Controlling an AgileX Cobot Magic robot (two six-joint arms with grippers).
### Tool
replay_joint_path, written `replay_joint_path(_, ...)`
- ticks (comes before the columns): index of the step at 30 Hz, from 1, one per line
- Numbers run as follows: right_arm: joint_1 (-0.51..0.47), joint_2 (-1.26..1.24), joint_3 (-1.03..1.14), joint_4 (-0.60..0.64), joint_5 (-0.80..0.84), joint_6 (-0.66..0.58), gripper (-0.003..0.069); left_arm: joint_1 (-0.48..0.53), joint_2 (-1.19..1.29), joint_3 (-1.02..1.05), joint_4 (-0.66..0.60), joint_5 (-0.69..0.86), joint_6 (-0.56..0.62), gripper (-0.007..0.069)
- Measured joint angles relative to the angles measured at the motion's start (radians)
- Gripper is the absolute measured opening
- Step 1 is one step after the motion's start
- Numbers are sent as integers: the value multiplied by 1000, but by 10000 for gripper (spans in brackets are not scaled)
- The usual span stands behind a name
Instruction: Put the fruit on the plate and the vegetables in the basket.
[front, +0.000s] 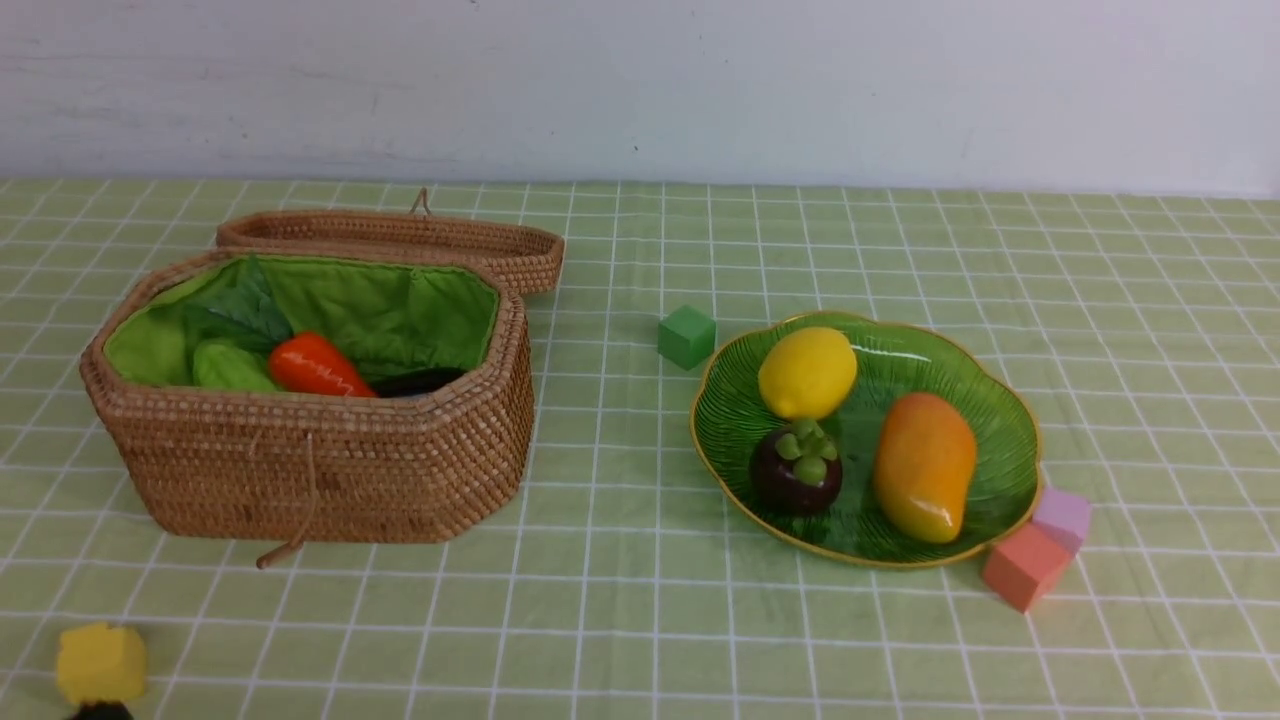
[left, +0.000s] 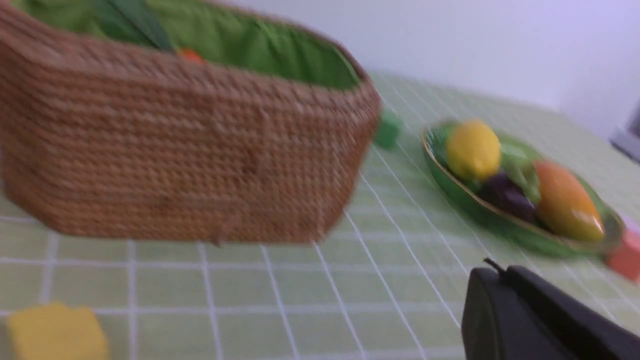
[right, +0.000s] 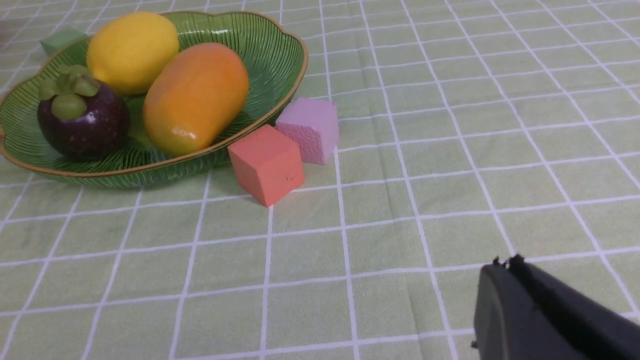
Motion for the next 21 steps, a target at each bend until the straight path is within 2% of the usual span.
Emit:
replay_joint_path(3,0,0,1,0,0,0,3,156,0,2,-38,50,64,-13)
replay_joint_path(5,0,0,1,0,-1,0,4,205,0,2,-46,98,91,-13)
replay_joint_path(7,0,0,2,0,-3,0,7,265,0,4,-71,210,125,-13)
replay_joint_path(11,0,0,2,0,-4,0,12,274,0,5,-86,266,137,-13)
replay_joint_path(21,0,0,2,3,-4,0,23,252,0,5,-90,252,136,-13)
